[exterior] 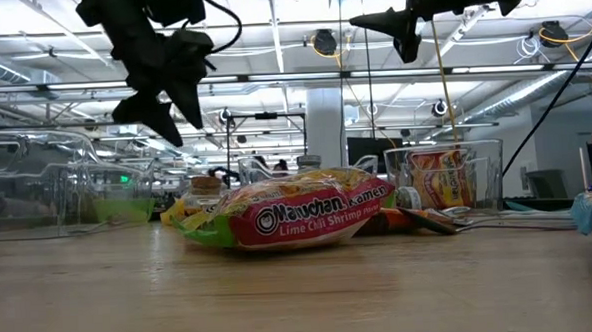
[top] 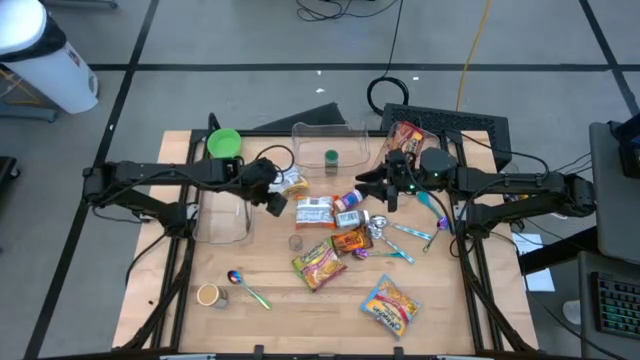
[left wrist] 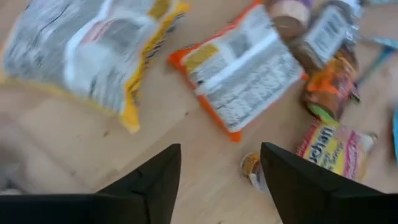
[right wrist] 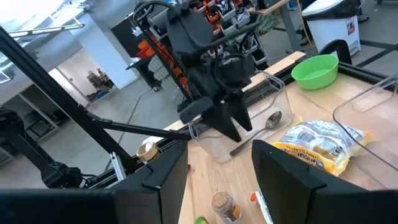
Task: Pick & Place Food Item
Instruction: Put the yellow noodle pack into the right transparent bin
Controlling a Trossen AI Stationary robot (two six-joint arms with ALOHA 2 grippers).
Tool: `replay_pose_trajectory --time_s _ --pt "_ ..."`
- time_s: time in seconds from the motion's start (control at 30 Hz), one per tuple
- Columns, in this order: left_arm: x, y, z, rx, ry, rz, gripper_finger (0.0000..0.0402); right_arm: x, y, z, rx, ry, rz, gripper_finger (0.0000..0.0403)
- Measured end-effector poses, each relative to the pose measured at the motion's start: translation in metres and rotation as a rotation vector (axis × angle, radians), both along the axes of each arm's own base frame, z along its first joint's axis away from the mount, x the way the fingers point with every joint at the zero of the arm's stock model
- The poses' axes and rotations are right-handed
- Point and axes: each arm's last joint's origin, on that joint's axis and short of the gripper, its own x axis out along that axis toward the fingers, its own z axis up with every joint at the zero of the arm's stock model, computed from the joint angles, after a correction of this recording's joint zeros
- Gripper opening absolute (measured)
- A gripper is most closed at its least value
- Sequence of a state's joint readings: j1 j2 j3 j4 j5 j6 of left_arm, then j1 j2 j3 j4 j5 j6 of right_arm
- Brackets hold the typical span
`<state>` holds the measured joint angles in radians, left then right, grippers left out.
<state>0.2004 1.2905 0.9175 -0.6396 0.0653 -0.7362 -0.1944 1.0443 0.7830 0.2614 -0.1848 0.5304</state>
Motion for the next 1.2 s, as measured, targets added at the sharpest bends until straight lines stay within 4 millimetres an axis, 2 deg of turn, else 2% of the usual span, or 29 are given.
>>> replay_pose_trajectory --time_s 0.2,0.47,0.93,1.07,1.2 --pt "0.005 -0.007 0.002 0.123 -0.026 -0.16 0.0226 0.002 0.0 -0.001 -0.018 0.006 0.002 0.0171" --pt "0.009 -0.005 -0.007 0.245 0.054 -0.17 0.0203 0.009 -0.002 -0.009 0.007 0.039 0.0 0.0171" --pt "0.021 0.008 -0.056 0.145 0.29 -0.172 0.0193 0.014 -0.003 -0.012 0.016 0.041 -0.001 0.0171" --pt "0.023 0.013 -0.058 0.147 0.308 -0.157 0.0187 0.013 -0.003 -0.012 0.015 0.041 -0.006 0.0171" --pt "0.023 0.018 -0.052 0.174 0.32 -0.133 0.0182 0.014 -0.003 -0.013 0.014 0.042 -0.008 0.0171"
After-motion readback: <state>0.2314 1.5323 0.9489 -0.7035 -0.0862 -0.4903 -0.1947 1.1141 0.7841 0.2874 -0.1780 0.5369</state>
